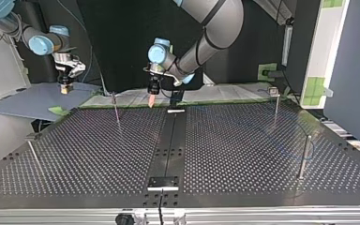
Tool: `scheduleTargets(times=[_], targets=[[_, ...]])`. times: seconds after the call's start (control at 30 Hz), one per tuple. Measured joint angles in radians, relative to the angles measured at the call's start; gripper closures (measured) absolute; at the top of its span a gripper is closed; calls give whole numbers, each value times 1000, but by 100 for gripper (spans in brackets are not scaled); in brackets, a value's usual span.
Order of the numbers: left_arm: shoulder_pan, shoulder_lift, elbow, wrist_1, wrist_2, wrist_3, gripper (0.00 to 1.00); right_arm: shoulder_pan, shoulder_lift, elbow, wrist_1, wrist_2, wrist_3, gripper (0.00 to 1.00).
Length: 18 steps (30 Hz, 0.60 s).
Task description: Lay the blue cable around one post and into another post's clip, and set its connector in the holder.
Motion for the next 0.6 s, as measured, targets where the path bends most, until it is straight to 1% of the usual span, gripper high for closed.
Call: scheduleTargets(times=[0.23,0.43,0.6], targets=[[0,0,8,0,26,-1,99,-3,0,-11,10,5,7,100],[1,0,25,-2,30,-3,99,-4,0,-30,14,7,27,100],[1,-1,38,-5,31,-4,99,-6,0,-46,19,7,35,100]])
